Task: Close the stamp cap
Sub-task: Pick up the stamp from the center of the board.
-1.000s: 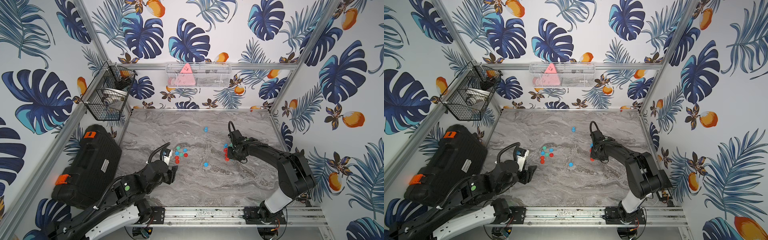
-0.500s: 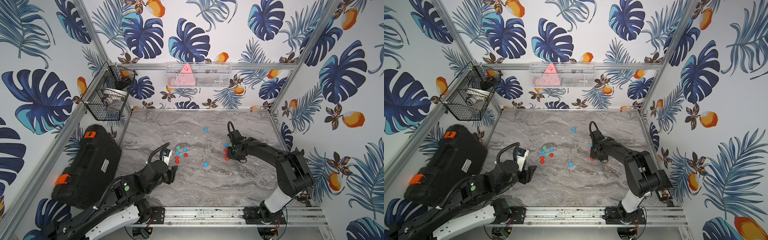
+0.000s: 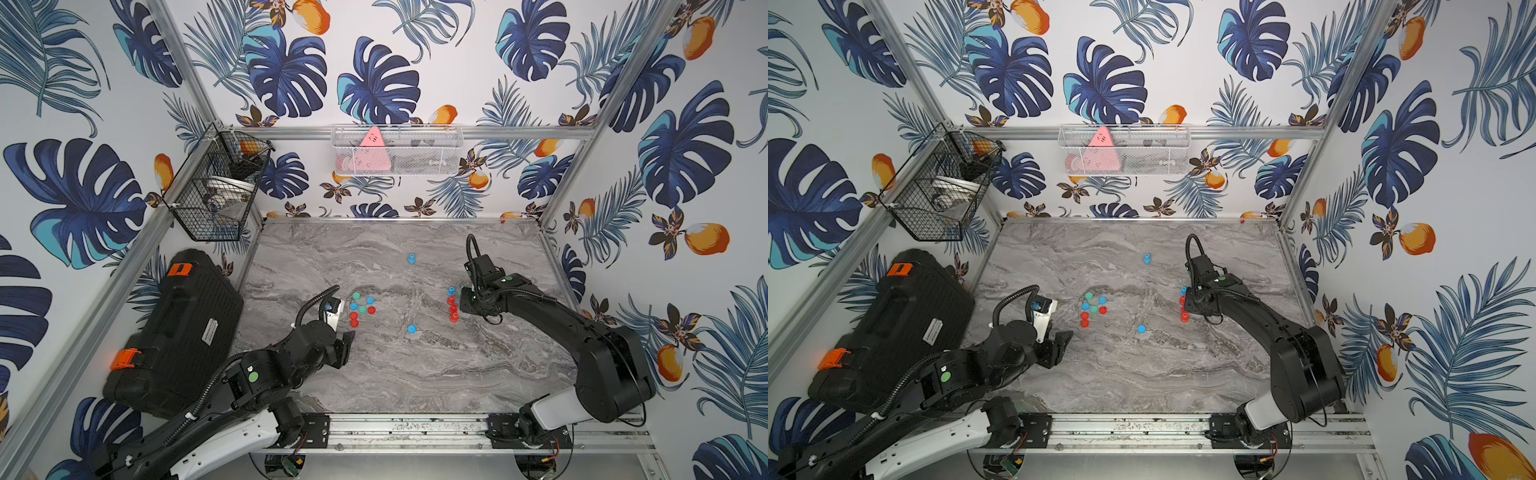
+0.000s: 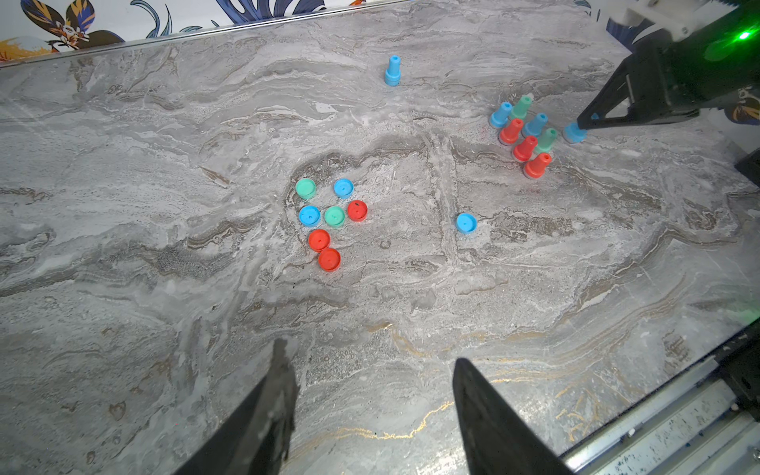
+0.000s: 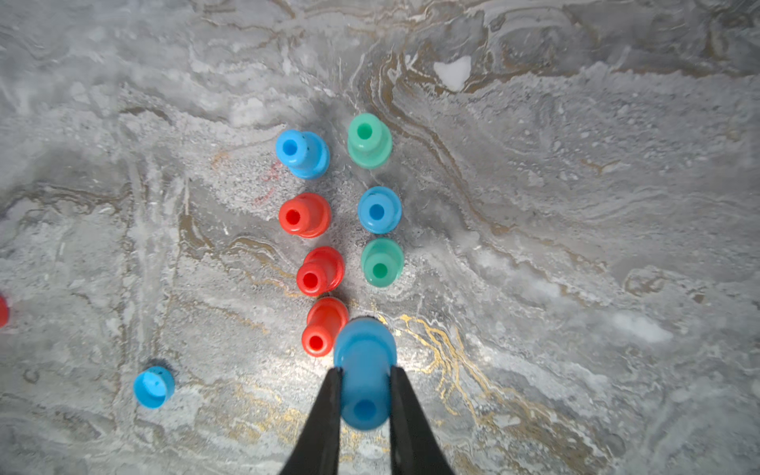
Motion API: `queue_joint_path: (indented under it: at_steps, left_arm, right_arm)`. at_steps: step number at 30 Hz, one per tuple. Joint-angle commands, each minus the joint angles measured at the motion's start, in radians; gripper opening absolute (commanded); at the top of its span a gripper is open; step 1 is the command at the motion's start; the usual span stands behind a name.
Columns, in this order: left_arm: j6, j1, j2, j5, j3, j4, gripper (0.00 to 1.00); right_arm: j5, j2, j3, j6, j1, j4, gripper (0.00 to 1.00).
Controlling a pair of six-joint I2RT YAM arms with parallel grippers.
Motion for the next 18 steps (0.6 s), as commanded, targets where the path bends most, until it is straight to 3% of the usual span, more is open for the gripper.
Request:
queue_joint_path:
  at_steps: [1,8,18]
  left_arm:
    - [-0.009,0.001,-0.004,-0.016,0.001,0.0,0.65]
    - [-0.009,0.001,0.002,-0.013,0.002,0.0,0.65]
    - [-0.011,0.001,0.003,-0.017,0.002,-0.002,0.65]
  right_arm:
    - [-0.004,-0.041,0.007,0.0,0.007,-0.057,0.13]
    - [-0.019,-0.09,0.022,0.014,0.037,-0.089,0.13]
    - [-0.014,0.057,0.144,0.041,0.261,-0.106,0.14]
